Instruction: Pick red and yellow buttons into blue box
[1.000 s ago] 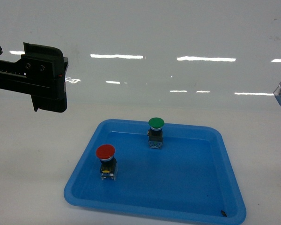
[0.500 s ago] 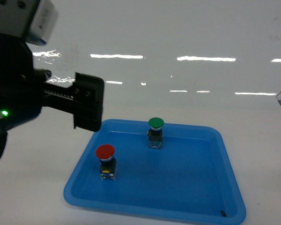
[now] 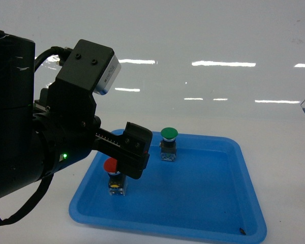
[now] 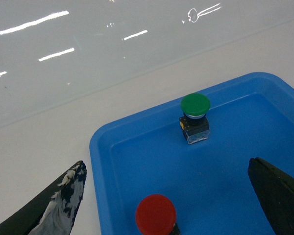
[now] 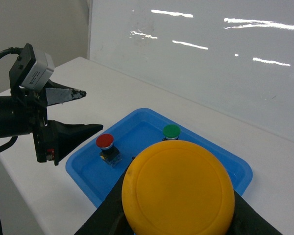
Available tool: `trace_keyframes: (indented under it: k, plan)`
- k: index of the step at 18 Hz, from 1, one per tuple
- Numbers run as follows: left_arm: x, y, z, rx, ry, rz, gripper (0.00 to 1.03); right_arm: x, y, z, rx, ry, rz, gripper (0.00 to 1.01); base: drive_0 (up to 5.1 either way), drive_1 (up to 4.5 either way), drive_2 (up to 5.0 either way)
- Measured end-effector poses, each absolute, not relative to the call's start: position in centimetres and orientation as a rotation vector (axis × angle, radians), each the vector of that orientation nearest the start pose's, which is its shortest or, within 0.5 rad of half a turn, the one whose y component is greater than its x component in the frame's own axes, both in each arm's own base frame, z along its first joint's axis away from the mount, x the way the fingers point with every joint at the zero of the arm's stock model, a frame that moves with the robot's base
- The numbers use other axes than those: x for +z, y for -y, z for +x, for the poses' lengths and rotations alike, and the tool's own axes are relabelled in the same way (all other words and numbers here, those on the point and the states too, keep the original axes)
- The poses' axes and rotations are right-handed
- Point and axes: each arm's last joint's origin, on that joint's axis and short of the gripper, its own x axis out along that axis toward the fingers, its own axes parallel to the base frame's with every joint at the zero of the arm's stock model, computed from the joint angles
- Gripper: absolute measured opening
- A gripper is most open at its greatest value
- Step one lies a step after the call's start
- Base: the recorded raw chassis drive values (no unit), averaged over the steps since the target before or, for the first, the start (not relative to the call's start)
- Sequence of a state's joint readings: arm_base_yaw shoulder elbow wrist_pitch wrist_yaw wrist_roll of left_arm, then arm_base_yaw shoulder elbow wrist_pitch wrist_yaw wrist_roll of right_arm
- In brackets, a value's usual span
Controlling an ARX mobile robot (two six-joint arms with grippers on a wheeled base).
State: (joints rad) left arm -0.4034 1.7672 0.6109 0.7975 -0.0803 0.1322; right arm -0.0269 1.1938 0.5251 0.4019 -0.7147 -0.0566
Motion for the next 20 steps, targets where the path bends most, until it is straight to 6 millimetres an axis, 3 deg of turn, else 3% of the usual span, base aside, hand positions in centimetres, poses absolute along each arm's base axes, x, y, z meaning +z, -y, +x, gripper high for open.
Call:
trace_keyframes:
  k: [7, 10, 20]
  plan:
    - [12.3, 12.2, 29.5, -0.352, -0.352, 0.221, 0.98, 22.1, -1.3, 23.9, 0.69, -0.234, 0.044, 0.29, 0.0, 0.0, 0.0]
    - [9.5, 12.2, 30.8, -0.345, -0.441, 0.233, 0.98, 22.0, -1.3, 23.9, 0.69, -0.235, 0.045, 0.29, 0.0, 0.0, 0.0]
    - [6.1, 11.6, 31.7, -0.308, -0.519, 0.275, 0.98, 22.0, -1.3, 23.9, 0.691, -0.235, 0.045, 0.29, 0.0, 0.0, 0.0]
